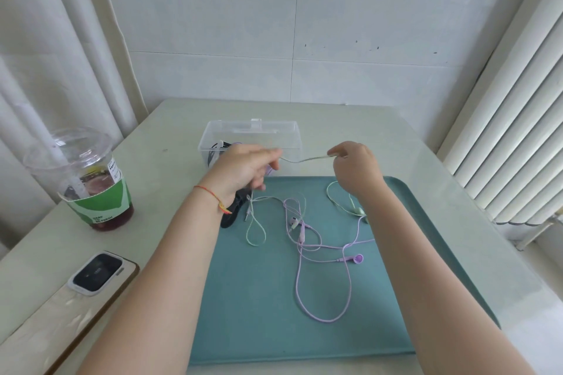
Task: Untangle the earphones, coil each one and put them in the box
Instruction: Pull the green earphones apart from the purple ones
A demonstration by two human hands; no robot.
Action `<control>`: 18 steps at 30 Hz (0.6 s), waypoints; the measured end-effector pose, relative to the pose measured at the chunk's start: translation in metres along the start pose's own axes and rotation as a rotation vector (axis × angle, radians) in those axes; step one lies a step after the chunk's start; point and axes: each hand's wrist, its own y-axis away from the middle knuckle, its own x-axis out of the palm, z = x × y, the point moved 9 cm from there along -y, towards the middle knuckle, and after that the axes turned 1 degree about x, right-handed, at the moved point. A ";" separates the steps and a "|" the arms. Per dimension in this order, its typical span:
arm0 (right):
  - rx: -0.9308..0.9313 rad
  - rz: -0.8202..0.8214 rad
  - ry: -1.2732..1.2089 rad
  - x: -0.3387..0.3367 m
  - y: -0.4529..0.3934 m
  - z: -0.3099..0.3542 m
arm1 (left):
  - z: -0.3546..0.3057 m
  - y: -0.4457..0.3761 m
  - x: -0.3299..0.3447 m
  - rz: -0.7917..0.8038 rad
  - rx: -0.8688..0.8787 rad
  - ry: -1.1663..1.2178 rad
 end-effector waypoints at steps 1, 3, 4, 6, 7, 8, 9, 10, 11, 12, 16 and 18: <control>-0.043 0.033 -0.027 0.003 0.003 0.008 | 0.002 0.001 0.005 0.015 -0.016 -0.062; -0.113 0.094 -0.081 0.006 0.011 0.023 | 0.003 0.001 0.010 -0.002 -0.014 -0.181; -0.146 0.122 -0.099 0.008 0.015 0.030 | 0.002 0.001 0.012 -0.019 0.000 -0.253; -0.221 0.209 -0.136 0.013 0.024 0.042 | -0.001 0.001 0.016 -0.029 0.027 -0.365; -0.258 0.271 -0.155 0.017 0.030 0.048 | 0.000 0.001 0.019 -0.022 0.030 -0.373; -0.288 0.332 -0.166 0.022 0.035 0.052 | 0.000 0.001 0.021 -0.016 0.028 -0.351; -0.312 0.381 -0.164 0.025 0.039 0.056 | 0.001 0.000 0.022 -0.014 0.024 -0.319; -0.324 0.404 -0.160 0.028 0.041 0.058 | 0.002 -0.001 0.022 -0.014 0.014 -0.290; -0.325 0.398 -0.163 0.028 0.040 0.058 | 0.004 -0.002 0.022 -0.010 0.002 -0.263; -0.313 0.370 -0.178 0.027 0.037 0.056 | 0.005 -0.003 0.024 0.005 -0.016 -0.226; -0.165 0.146 -0.191 0.011 0.014 0.030 | 0.005 -0.004 0.021 0.045 -0.065 0.077; -0.060 0.025 -0.139 0.001 0.005 0.011 | 0.000 -0.004 0.010 -0.027 -0.038 0.267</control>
